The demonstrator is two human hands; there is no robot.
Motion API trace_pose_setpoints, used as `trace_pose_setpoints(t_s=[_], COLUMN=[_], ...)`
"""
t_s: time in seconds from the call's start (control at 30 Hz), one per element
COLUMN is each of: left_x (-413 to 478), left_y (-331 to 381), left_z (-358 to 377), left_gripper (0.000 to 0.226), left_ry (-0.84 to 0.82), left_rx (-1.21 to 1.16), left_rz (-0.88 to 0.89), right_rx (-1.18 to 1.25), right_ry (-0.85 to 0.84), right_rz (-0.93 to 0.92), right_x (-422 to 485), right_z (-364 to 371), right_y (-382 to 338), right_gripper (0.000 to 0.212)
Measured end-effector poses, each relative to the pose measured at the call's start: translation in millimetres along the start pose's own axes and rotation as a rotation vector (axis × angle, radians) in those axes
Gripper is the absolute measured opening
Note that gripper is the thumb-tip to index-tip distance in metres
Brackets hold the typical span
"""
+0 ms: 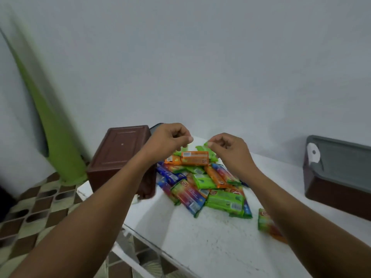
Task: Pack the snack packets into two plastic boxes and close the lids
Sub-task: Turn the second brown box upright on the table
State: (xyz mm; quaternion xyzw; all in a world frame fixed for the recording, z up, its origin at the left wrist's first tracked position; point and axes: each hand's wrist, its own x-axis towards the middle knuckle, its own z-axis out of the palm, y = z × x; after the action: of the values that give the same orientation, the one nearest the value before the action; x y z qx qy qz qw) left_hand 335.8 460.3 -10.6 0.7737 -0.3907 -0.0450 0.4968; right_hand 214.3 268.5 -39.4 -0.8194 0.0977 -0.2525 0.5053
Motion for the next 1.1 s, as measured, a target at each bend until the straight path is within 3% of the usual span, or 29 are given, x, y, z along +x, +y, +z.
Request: trace_pose_setpoints(t_s=[0.17, 0.3, 0.43, 0.57, 0.7, 0.93, 1.1], left_x=[-23, -30, -20, 0, 20, 50, 46], left_y=[-39, -62, -93, -132, -170, -205, -228], left_z=[-75, -126, -165, -185, -191, -204, -209], left_gripper=[0.012, 0.009, 0.009, 0.003, 0.028, 0.046, 0.032], left_ry=[0.124, 0.239, 0.286, 0.274, 0.170, 0.167, 0.105], left_rx=[0.023, 0.139, 0.206, 0.340, 0.430, 0.240, -0.070], left_rz=[-0.103, -0.134, -0.214, -0.315, -0.393, -0.470, -0.611], right_rx=[0.016, -0.041, -0.274, -0.492, -0.688, -0.910, -0.870], right_ry=[-0.117, -0.228, -0.345, -0.351, -0.381, -0.354, -0.214], right_rz=[-0.036, -0.072, -0.299, -0.494, -0.576, -0.758, -0.821], right_x=[3, -1, -14, -17, -22, -45, -75], right_z=[80, 126, 166, 197, 216, 252, 281], right_y=[-23, -36, -41, -38, -37, -16, 11], right_gripper=[0.003, 0.019, 0.038, 0.046, 0.047, 0.062, 0.044])
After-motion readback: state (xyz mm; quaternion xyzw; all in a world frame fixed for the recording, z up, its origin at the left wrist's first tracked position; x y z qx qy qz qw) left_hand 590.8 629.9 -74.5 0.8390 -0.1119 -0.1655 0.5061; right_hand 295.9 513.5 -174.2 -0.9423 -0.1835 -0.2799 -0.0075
